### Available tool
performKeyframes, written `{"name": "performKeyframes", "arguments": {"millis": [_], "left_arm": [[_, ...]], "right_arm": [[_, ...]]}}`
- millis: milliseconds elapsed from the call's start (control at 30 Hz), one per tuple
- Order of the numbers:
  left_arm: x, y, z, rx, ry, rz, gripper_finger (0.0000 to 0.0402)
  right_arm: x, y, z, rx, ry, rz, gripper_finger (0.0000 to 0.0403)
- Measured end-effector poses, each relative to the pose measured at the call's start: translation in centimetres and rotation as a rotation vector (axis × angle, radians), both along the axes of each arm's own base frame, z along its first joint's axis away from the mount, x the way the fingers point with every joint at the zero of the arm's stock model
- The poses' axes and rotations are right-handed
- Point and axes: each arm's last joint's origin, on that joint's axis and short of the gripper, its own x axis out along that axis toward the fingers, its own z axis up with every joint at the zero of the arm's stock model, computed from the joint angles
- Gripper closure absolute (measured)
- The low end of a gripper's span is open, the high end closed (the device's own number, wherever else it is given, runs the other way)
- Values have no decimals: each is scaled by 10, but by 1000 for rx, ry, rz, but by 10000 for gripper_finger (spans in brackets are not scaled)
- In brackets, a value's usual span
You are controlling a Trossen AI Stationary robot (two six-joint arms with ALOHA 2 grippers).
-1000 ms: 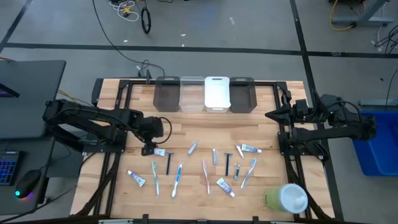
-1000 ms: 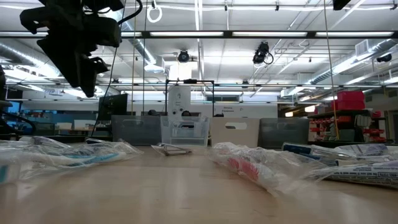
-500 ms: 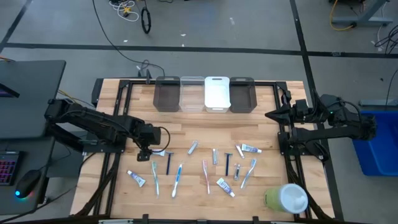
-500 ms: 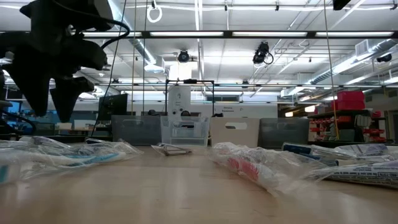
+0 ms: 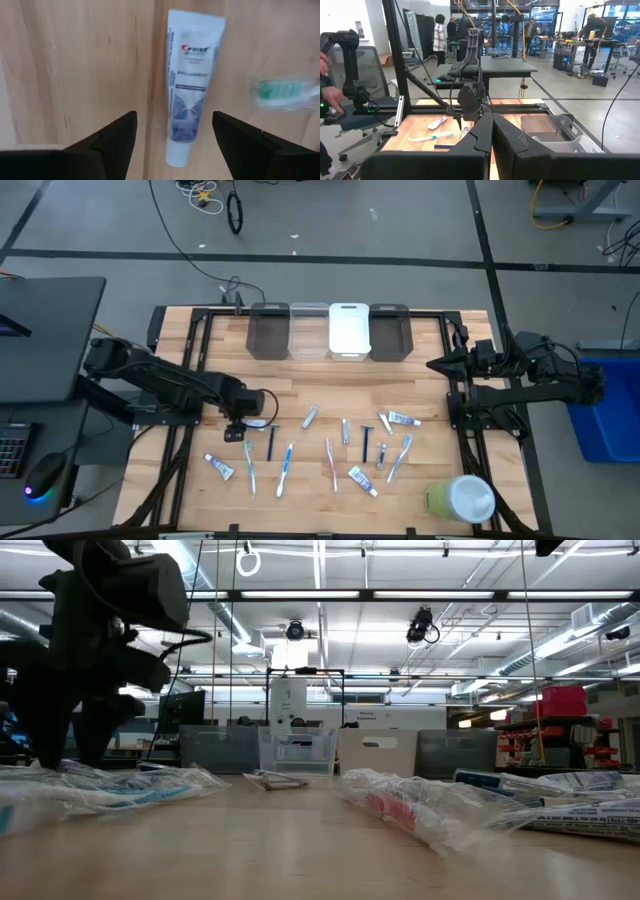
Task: Pick & Place Travel size toiletries
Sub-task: Put the white toothpaste into the left black bin
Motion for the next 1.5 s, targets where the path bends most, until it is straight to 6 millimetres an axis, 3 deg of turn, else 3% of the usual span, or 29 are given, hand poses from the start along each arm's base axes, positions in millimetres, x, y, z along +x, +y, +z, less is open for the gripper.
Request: {"name": "performKeyframes", "arguments": {"millis": [300, 600, 1500], "left_arm": [[5, -1, -11, 16, 68, -3, 135], [8, -1, -10, 27, 69, -28, 142], [11, -2, -7, 9, 38, -49, 300]], "right_arm": [[0, 0, 0, 0, 0, 0, 390], [0, 0, 0, 0, 0, 0, 389], [0, 0, 0, 0, 0, 0, 390]]}}
